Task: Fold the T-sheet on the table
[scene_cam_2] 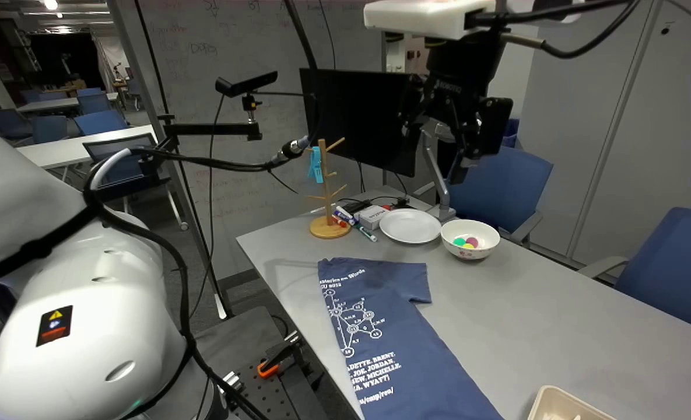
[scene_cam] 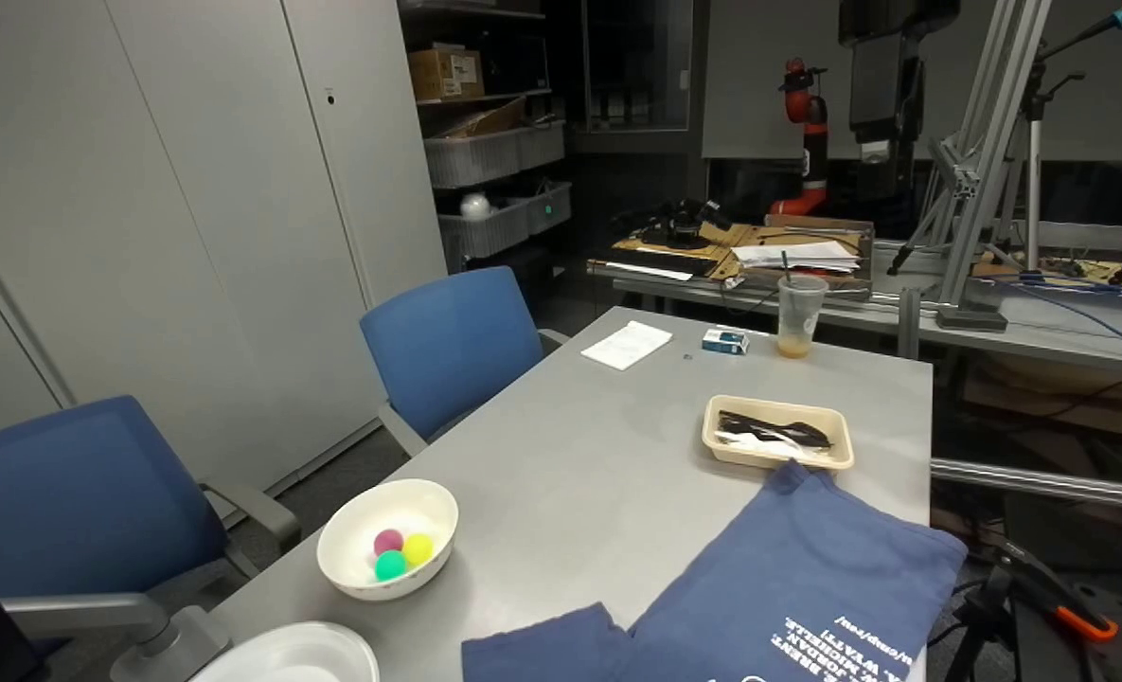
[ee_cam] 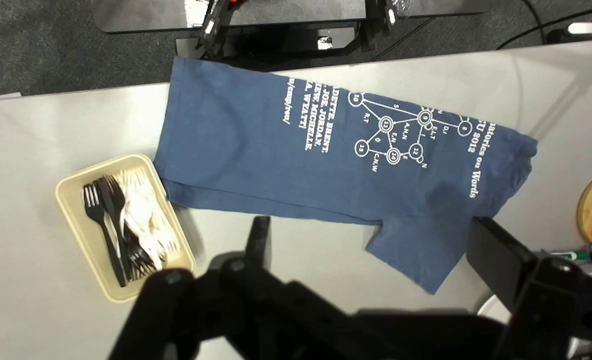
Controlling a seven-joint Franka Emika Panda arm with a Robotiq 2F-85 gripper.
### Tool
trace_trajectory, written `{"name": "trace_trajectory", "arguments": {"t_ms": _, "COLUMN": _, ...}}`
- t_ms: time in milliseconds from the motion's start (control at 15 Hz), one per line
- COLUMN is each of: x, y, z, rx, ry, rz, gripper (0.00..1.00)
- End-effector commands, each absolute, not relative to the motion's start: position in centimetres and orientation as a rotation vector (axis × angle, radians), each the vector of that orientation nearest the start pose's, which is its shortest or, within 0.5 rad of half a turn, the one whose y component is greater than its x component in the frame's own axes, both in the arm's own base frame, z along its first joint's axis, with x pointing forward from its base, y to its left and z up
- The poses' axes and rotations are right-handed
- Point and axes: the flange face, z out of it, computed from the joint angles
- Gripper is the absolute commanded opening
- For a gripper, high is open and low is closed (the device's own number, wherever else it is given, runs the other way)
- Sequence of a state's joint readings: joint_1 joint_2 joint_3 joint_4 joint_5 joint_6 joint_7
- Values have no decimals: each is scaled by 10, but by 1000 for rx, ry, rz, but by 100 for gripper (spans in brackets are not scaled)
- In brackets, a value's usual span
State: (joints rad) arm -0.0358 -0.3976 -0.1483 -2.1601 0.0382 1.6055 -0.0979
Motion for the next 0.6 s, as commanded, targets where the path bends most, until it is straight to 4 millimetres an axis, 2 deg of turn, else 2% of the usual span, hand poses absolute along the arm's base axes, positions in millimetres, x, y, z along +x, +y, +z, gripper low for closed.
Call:
{"name": "trace_trajectory", "arguments": {"t_ms": 0, "x": 423, "y": -53, "z": 515, "rx": -3053, "ry": 16, "rz": 242, "gripper": 100}}
{"name": "trace_trajectory", "arguments": {"t_ms": 333, "x": 445, "y": -2, "z": 447, "rx": -3115, "ry": -175, "rz": 325, "gripper": 100}}
{"name": "trace_trajectory", "arguments": {"t_ms": 533, "x": 446, "y": 19, "z": 406, "rx": -3138, "ry": -269, "rz": 428, "gripper": 100}}
